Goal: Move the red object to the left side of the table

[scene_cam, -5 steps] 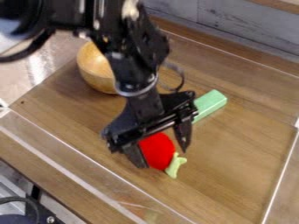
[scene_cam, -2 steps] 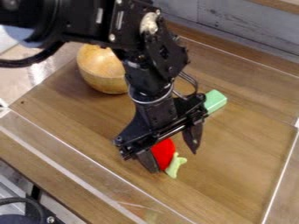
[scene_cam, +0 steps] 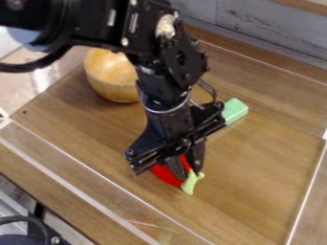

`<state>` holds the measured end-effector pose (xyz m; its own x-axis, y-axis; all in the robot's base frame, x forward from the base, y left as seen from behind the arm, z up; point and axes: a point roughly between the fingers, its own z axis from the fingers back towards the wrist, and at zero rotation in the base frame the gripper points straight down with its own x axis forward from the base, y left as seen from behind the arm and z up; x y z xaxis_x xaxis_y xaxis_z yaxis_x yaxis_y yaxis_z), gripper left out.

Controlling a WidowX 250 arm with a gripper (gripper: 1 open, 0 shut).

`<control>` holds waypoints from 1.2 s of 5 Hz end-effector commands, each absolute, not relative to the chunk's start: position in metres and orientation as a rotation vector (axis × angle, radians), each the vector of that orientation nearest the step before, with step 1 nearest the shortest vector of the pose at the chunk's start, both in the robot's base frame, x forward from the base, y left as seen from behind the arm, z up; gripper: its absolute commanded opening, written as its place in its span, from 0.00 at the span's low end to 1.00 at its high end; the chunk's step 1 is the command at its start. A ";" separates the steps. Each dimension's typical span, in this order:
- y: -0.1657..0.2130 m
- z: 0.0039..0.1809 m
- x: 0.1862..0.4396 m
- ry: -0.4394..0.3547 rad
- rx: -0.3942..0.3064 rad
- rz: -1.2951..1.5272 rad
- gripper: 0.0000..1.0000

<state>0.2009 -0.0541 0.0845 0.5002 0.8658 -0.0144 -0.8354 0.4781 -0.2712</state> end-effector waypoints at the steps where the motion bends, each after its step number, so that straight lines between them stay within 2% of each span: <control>1: -0.048 0.100 0.203 -0.167 -0.282 1.034 0.00; 3: -0.015 0.125 0.202 -0.154 -0.315 1.047 0.00; 4: -0.015 0.144 0.199 -0.147 -0.320 0.996 0.00; 5: -0.038 0.139 0.189 -0.140 -0.316 0.981 1.00; 6: -0.051 0.136 0.180 -0.140 -0.309 1.035 0.00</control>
